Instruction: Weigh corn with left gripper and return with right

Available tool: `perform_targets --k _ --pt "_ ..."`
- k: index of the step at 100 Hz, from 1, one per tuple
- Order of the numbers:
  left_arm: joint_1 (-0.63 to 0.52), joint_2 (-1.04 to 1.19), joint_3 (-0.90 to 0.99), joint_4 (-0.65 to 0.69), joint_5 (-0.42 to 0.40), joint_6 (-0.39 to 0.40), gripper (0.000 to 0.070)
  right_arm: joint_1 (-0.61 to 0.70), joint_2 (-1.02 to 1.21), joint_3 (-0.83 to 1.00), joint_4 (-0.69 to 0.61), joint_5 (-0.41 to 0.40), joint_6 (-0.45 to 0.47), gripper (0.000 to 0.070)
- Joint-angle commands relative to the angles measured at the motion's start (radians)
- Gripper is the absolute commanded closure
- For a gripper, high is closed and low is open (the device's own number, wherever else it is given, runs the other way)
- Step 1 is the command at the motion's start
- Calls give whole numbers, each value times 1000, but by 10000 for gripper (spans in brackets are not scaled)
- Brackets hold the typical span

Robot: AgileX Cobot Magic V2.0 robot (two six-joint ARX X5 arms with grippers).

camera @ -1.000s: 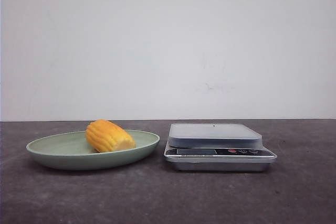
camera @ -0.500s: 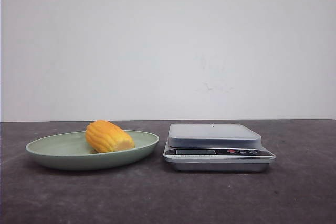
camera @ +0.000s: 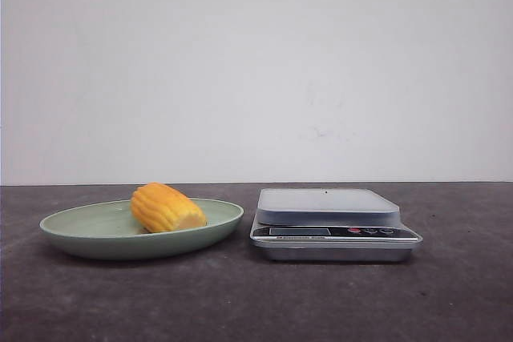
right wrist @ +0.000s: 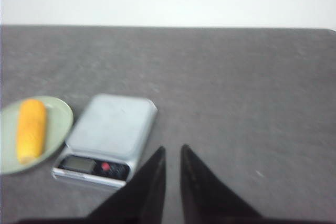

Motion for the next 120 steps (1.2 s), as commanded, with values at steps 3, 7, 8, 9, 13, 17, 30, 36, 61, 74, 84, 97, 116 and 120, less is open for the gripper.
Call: perform_targets --k 3,7,8,9,13,17,30,36,61,74,84,97,116,120 --pt "-1 -1 8 73 3 7 690 5 3 -6 95 -18 4 688" --pt "-1 -1 8 102 3 7 690 5 5 -10 124 -26 6 688" --pt "-1 -1 8 108 3 7 690 5 6 -10 129 -27 8 688" --pt "-1 -1 8 116 3 7 690 5 7 -10 134 -29 10 688" --pt "-1 -1 8 141 3 7 689 5 11 -10 152 -32 11 688" --pt "-1 -1 8 158 3 7 688 5 11 -10 155 -32 11 688" --pt "-1 -1 8 160 3 7 681 5 8 -9 148 -31 10 688" --pt "-1 -1 8 160 3 7 681 5 8 -9 149 -27 10 688" --pt "-1 -1 8 160 3 7 681 5 8 -9 149 -27 10 688" --pt "-1 -1 8 160 3 7 681 5 8 -9 148 -27 10 688" --pt "-1 -1 8 160 3 7 681 5 8 -9 148 -27 10 688" --pt "0 -7 8 157 3 7 681 5 8 -9 148 -27 10 688" --pt "108 -21 -43 236 -9 81 681 5 8 -9 148 -27 10 688" --pt "145 -32 -79 281 -4 88 681 5 8 -9 149 -27 10 688"
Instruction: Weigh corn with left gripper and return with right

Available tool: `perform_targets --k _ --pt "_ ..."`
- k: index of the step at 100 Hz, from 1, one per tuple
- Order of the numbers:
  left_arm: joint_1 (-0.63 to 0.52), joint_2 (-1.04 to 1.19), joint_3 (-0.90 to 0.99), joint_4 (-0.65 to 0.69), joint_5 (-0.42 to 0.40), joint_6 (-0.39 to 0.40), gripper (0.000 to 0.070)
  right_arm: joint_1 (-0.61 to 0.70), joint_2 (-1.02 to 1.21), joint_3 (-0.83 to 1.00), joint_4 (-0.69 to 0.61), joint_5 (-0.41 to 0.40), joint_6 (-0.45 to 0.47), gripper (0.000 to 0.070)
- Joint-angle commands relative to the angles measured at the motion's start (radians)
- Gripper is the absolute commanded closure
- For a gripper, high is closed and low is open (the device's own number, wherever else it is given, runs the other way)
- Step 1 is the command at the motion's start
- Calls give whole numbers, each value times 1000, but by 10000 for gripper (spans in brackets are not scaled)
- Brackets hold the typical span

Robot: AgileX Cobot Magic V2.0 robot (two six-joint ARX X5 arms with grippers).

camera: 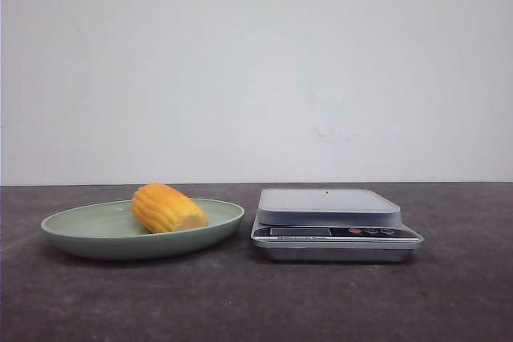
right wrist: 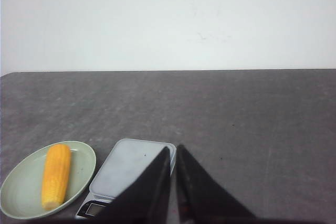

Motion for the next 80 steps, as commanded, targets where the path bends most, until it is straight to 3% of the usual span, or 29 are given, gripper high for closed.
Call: perform_targets --k 1,20,50,58,80 --pt "51 -16 -47 72 5 46 681 5 4 10 11 2 6 688" --pt "182 -115 -319 316 94 84 681 5 4 10 11 2 6 688" --pt "265 -187 -693 614 182 94 681 5 4 10 11 2 6 688" --pt "271 -187 -757 656 220 94 681 5 4 10 11 2 6 688" --pt "294 -187 -853 666 222 98 681 5 4 10 11 2 6 688"
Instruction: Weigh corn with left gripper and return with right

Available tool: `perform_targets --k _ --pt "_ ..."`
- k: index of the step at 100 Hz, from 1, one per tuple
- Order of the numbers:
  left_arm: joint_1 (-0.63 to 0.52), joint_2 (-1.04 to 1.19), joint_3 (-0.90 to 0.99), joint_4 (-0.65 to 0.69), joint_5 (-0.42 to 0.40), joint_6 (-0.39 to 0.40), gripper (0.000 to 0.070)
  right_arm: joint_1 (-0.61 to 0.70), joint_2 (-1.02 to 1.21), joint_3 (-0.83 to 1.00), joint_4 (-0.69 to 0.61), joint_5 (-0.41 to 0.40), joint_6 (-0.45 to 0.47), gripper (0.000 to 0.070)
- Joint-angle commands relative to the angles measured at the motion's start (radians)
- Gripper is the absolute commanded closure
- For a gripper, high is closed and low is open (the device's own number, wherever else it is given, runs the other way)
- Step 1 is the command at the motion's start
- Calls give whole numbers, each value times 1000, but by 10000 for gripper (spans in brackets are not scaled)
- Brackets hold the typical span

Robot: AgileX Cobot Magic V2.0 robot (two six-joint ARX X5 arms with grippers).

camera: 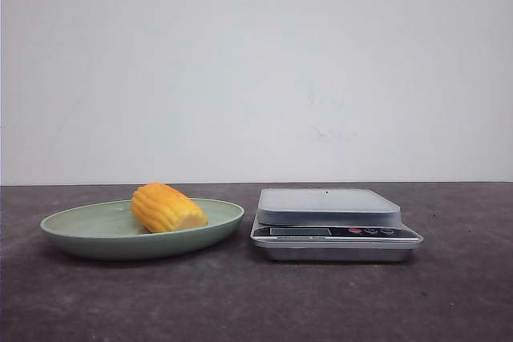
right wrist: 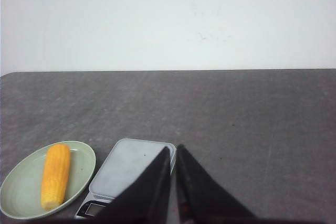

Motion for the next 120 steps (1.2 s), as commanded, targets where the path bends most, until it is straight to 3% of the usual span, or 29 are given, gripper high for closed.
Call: perform_targets --k 1,30,113,120 --pt "1 -2 -14 17 5 13 681 5 4 10 11 1 6 688" --pt "4 -2 -32 -33 5 79 681 5 4 10 11 1 6 688" --pt "4 -2 -32 -34 5 79 681 5 4 10 11 2 5 688" --pt "4 -2 -32 -34 5 79 681 5 4 10 11 11 -56 688"
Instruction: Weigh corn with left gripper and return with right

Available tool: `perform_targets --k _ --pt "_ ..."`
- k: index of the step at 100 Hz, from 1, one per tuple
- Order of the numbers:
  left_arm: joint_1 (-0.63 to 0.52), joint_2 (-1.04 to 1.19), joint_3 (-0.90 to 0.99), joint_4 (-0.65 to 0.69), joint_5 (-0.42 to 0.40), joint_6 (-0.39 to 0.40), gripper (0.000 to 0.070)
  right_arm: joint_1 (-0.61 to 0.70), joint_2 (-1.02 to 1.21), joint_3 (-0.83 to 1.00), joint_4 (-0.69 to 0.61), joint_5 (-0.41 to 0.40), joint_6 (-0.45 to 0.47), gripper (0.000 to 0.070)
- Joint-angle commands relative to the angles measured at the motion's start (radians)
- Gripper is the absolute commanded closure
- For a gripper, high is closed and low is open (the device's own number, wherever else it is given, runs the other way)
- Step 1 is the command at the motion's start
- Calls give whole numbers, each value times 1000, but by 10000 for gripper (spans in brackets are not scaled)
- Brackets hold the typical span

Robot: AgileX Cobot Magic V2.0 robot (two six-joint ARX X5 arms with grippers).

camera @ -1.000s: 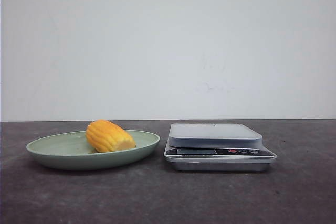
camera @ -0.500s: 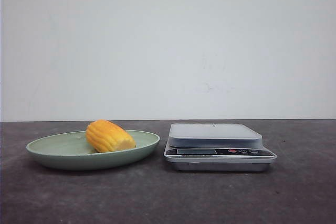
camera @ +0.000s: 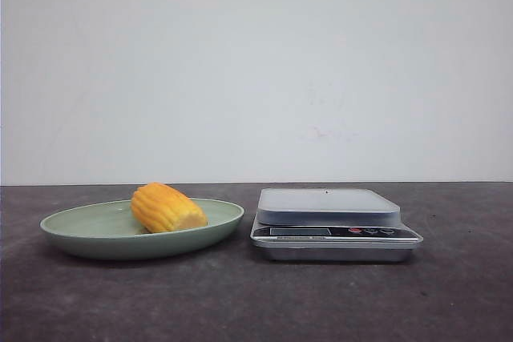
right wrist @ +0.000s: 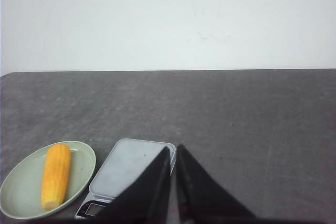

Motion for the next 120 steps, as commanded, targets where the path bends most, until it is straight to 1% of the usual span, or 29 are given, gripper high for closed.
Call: perform_targets --k 1,8,14,20,26,35,43,57,72,77,86,97,109,120 --pt "3 -1 -18 -5 4 16 681 5 4 10 11 11 -57 688" --pt "3 -1 -18 -5 4 16 681 1 4 10 16 34 -92 688" --pt "3 -1 -18 -5 4 16 681 -29 0 8 16 54 -131 688" --pt "3 -1 -18 -5 4 16 681 -80 -11 -5 29 40 -151 688" --pt "3 -1 -18 -5 4 16 681 -147 -30 -46 77 20 -172 688" --pt "3 -1 -18 -5 4 16 681 -261 -72 -147 171 8 -206 688" --pt "3 -1 -18 -5 4 16 681 -350 -119 -274 263 2 -208 688" --pt "3 -1 -18 -5 4 16 681 -434 -196 -483 386 -50 -206 688" --pt "3 -1 -18 -5 4 16 681 -464 -279 -686 492 -97 -204 688" --pt "3 -1 -18 -5 4 16 681 -464 -305 -736 519 -99 -203 688" --pt "3 -1 -18 -5 4 16 681 -463 -310 -809 592 -101 -195 688" --pt "3 -1 -18 -5 4 16 681 -461 -310 -876 645 -119 -182 688" --pt "3 -1 -18 -5 4 16 681 -461 -310 -881 570 -122 -182 688" --pt "3 -1 -18 -5 4 16 681 -461 -310 -881 571 -126 -179 688"
